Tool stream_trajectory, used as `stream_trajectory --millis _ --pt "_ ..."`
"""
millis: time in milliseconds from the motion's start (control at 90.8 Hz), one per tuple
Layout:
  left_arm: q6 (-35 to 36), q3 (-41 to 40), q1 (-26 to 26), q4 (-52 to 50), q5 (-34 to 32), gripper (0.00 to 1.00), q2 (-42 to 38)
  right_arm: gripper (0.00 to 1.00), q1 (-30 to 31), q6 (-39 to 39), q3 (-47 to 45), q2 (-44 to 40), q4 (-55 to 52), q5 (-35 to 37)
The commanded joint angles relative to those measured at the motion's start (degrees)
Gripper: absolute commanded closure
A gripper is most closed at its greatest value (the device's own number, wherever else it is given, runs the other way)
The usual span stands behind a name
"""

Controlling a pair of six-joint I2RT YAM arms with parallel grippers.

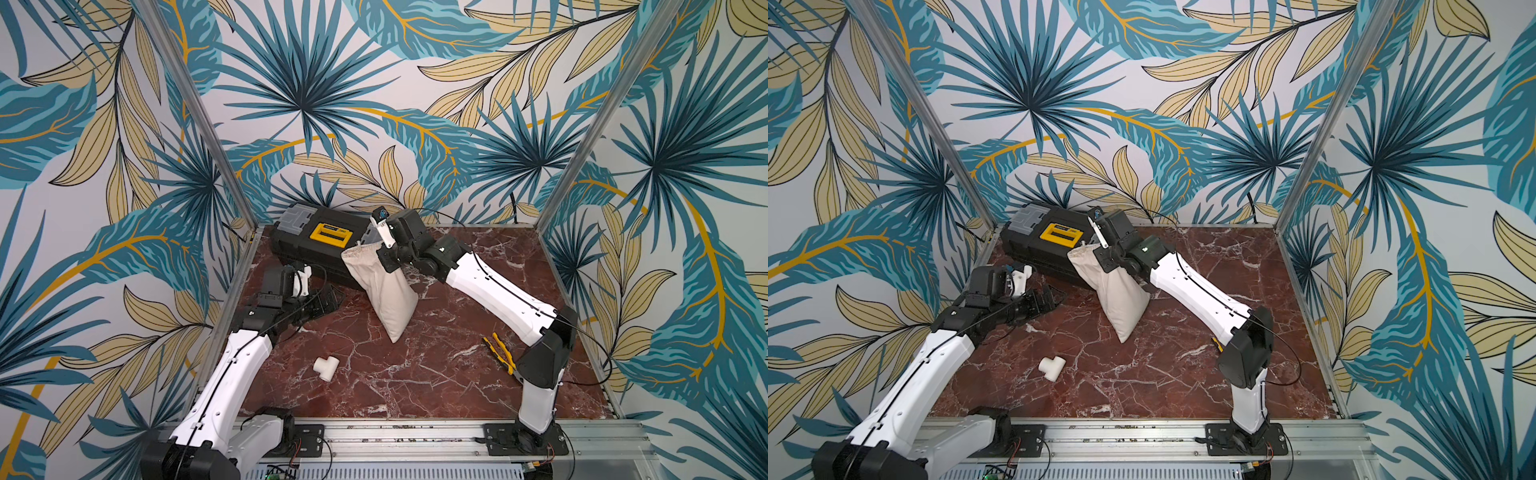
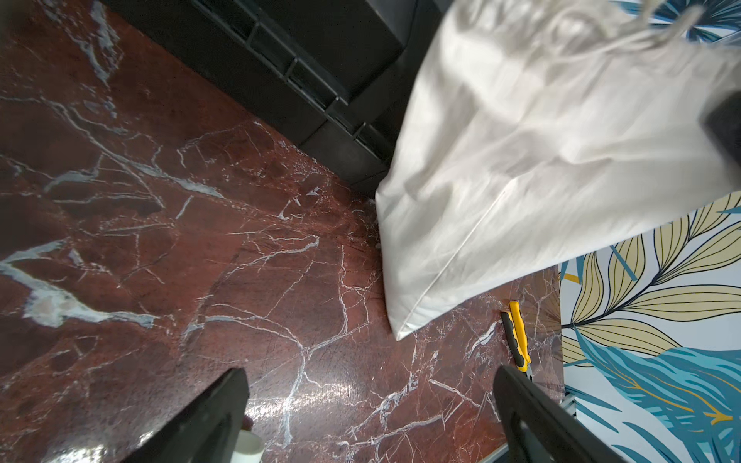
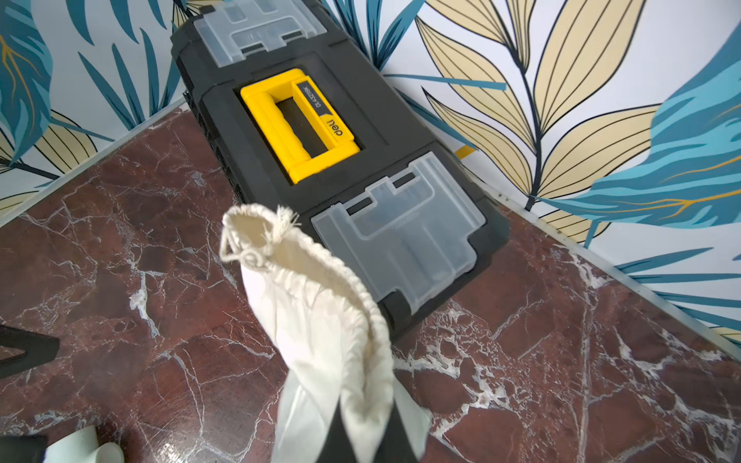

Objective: Close the soil bag
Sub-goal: Pick up the soil bag from the center of the board, then place the soil bag at the center of the board.

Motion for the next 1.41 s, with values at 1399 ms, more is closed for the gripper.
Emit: stream_trajectory --millis 1399 --pt "-6.06 6.41 -2.24 12.71 -2.42 0.00 -2.96 1.00 -17.13 -22.51 -36.43 -34.37 29.67 -55.78"
